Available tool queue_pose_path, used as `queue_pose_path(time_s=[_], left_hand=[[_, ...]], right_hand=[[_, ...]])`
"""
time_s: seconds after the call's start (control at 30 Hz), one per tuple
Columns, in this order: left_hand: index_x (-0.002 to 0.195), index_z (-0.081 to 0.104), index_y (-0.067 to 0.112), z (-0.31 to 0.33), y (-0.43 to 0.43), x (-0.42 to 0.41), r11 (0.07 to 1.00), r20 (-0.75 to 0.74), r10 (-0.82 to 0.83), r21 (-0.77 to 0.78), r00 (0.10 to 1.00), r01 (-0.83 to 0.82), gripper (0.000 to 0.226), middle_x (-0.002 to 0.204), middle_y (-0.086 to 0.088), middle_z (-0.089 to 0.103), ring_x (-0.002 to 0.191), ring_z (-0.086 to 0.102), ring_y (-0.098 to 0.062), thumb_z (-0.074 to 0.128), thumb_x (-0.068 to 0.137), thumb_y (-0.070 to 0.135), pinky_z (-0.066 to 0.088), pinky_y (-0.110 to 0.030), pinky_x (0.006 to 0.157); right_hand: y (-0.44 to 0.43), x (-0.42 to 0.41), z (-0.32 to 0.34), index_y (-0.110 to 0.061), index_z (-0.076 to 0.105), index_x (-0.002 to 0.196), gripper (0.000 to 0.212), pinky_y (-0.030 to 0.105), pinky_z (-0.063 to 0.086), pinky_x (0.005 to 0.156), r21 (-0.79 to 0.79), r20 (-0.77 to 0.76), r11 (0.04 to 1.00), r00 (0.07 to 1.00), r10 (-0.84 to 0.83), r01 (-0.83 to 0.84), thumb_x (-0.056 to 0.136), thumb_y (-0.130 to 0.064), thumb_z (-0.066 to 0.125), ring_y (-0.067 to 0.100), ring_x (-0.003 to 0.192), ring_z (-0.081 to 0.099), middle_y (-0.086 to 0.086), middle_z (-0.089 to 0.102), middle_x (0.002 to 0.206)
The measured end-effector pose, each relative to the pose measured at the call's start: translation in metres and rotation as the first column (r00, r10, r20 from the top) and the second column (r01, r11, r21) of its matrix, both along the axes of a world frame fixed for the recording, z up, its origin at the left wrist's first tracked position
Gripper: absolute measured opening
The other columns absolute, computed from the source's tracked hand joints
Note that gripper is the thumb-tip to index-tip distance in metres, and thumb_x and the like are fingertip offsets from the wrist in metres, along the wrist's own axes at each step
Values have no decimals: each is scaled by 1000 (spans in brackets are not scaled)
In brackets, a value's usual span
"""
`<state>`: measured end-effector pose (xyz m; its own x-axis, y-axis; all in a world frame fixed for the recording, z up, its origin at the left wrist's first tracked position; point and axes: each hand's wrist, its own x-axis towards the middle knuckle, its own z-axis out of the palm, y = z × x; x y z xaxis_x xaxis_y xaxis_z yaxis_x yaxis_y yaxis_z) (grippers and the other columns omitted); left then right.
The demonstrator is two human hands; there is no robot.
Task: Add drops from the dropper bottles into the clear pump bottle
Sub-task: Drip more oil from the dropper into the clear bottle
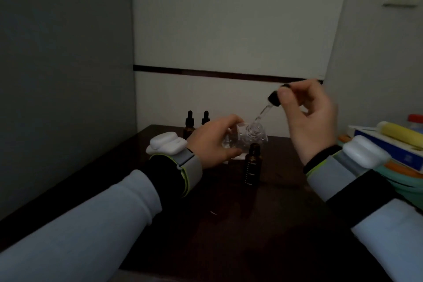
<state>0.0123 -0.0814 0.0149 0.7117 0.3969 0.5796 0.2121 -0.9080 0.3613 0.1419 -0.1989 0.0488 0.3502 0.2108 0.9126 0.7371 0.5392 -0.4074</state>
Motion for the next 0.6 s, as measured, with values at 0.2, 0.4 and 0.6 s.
queue_pose_path(time_s=[0.2, 0.4, 0.6], left_hand=[[124, 50, 24, 1, 5, -1, 997, 97, 61, 51, 993, -66, 49, 121, 3, 58, 109, 55, -19, 71, 80, 21, 50, -41, 85], [123, 51, 24, 1, 10, -2, 993, 135, 82, 75, 987, -93, 49, 119, 3, 58, 108, 55, -21, 72, 79, 20, 50, -42, 86], [126, 50, 28, 1, 9, -2, 990, 108, 95, 92, 990, -105, 52, 122, 6, 57, 109, 55, -18, 72, 79, 21, 50, -42, 84]], right_hand=[[-1, 3, 3, -29, 49, 69, 16, 6, 35, 54, -13, -34, 1000, 999, 9, -10, 80, -23, 58, -5, 58, 46, -19, 52, 59], [1, 1, -2, -30, 49, 67, 18, 6, 36, 52, -109, 33, 994, 999, 8, -5, 79, -21, 60, -6, 58, 47, -11, 48, 62], [3, 2, -4, -29, 50, 65, 21, 10, 36, 50, -155, 39, 988, 999, 10, -4, 79, -20, 63, -4, 56, 46, -10, 48, 61]])
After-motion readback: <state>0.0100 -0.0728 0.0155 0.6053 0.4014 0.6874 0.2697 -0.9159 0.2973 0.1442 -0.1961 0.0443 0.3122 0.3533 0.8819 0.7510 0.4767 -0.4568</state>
